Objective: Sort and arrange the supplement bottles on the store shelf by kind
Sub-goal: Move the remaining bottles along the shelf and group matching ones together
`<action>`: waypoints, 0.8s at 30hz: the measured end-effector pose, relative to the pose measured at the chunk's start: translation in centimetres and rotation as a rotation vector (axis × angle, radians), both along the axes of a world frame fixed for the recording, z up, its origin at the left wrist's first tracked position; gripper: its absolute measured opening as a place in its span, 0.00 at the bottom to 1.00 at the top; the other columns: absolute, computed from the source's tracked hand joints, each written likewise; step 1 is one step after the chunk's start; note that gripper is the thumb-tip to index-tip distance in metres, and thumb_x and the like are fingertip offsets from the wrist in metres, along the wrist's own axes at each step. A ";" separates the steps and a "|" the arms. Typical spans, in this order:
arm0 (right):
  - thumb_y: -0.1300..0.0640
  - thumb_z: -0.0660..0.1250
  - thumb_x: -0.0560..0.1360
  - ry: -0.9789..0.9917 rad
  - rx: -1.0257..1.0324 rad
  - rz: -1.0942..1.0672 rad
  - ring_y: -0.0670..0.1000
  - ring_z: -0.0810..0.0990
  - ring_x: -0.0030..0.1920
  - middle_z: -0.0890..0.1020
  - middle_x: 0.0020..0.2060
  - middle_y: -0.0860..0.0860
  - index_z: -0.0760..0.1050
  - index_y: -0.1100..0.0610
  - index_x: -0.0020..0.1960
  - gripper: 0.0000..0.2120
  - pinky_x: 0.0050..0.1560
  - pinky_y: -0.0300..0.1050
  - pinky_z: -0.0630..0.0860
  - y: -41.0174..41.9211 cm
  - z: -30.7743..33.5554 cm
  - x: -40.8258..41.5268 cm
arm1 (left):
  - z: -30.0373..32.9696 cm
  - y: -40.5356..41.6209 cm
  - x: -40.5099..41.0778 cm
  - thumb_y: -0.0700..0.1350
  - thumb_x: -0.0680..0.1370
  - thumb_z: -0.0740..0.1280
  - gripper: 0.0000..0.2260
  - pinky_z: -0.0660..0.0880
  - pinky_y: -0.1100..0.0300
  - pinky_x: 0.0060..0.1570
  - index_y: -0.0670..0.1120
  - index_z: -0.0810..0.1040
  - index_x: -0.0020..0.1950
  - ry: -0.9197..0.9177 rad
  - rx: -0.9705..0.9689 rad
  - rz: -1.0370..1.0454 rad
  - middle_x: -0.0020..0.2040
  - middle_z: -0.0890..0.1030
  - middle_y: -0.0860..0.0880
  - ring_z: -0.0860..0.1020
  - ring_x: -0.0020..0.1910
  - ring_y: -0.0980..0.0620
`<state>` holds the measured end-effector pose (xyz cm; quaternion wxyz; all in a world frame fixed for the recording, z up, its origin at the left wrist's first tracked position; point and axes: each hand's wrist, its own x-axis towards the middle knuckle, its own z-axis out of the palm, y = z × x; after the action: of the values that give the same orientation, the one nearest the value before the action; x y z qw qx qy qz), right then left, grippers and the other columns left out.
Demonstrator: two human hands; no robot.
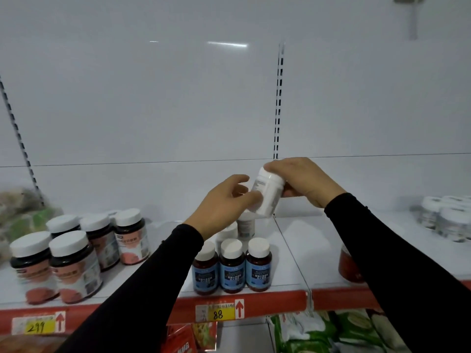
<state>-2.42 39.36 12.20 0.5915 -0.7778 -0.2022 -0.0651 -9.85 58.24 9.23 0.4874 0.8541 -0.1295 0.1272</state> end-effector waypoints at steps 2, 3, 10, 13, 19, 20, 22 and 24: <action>0.45 0.71 0.65 -0.015 0.049 0.024 0.50 0.86 0.38 0.86 0.38 0.52 0.83 0.59 0.44 0.18 0.37 0.44 0.81 0.1 0.7 -0.6 | 0.1 -0.4 -0.2 0.53 0.75 0.69 0.23 0.74 0.62 0.49 0.55 0.71 0.69 0.010 -0.001 -0.063 0.56 0.82 0.57 0.80 0.52 0.62; 0.47 0.70 0.67 -0.024 0.056 0.044 0.50 0.86 0.40 0.86 0.39 0.53 0.83 0.59 0.45 0.16 0.38 0.44 0.82 0.2 0.9 -0.9 | 0.1 -0.6 -0.3 0.53 0.73 0.69 0.22 0.74 0.62 0.48 0.56 0.72 0.67 0.009 -0.002 -0.086 0.54 0.82 0.57 0.81 0.50 0.62; 0.47 0.68 0.76 -0.027 0.237 0.149 0.50 0.85 0.48 0.85 0.47 0.48 0.81 0.55 0.56 0.14 0.44 0.41 0.80 0.7 1.0 -2.6 | 0.4 -0.9 -0.6 0.56 0.68 0.76 0.20 0.76 0.65 0.41 0.63 0.71 0.56 -0.139 -0.086 0.028 0.49 0.81 0.57 0.80 0.41 0.65; 0.34 0.70 0.66 -0.011 0.185 0.141 0.49 0.86 0.48 0.85 0.47 0.46 0.79 0.49 0.58 0.27 0.48 0.43 0.82 1.2 0.7 -3.2 | 0.4 -1.0 -0.6 0.54 0.65 0.78 0.27 0.74 0.71 0.37 0.57 0.70 0.59 -0.237 -0.101 0.117 0.50 0.78 0.56 0.79 0.41 0.65; 0.50 0.71 0.75 0.012 0.247 0.186 0.51 0.85 0.50 0.84 0.54 0.55 0.78 0.53 0.63 0.17 0.45 0.41 0.80 2.2 0.3 -3.7 | -0.2 -1.0 -0.9 0.53 0.66 0.78 0.30 0.72 0.76 0.40 0.58 0.67 0.63 -0.236 -0.116 0.097 0.56 0.69 0.57 0.76 0.47 0.63; 0.54 0.69 0.76 0.029 0.284 0.192 0.52 0.85 0.51 0.84 0.54 0.56 0.77 0.54 0.64 0.16 0.45 0.40 0.80 2.0 0.4 -3.6 | -0.1 -0.8 -1.0 0.55 0.68 0.76 0.30 0.74 0.73 0.41 0.56 0.68 0.66 -0.194 -0.166 0.059 0.57 0.73 0.55 0.77 0.48 0.62; 0.58 0.66 0.78 0.052 0.332 0.210 0.55 0.84 0.52 0.83 0.56 0.58 0.76 0.56 0.65 0.16 0.46 0.42 0.80 1.9 0.5 -3.6 | 0.1 -0.3 -1.0 0.56 0.70 0.73 0.26 0.78 0.63 0.47 0.56 0.70 0.66 -0.108 -0.237 -0.016 0.56 0.79 0.52 0.81 0.48 0.58; 0.60 0.65 0.78 0.052 0.345 0.213 0.55 0.84 0.53 0.83 0.56 0.59 0.75 0.56 0.65 0.16 0.46 0.42 0.80 2.1 0.4 -3.7 | 0.0 -0.1 -1.0 0.53 0.72 0.73 0.20 0.79 0.62 0.47 0.58 0.72 0.62 -0.108 -0.228 -0.048 0.53 0.82 0.53 0.82 0.45 0.57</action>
<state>-6.12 41.45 12.63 0.7244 -0.6407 -0.2539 -0.0157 -10.85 58.14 9.28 0.5767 0.7817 -0.1604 0.1753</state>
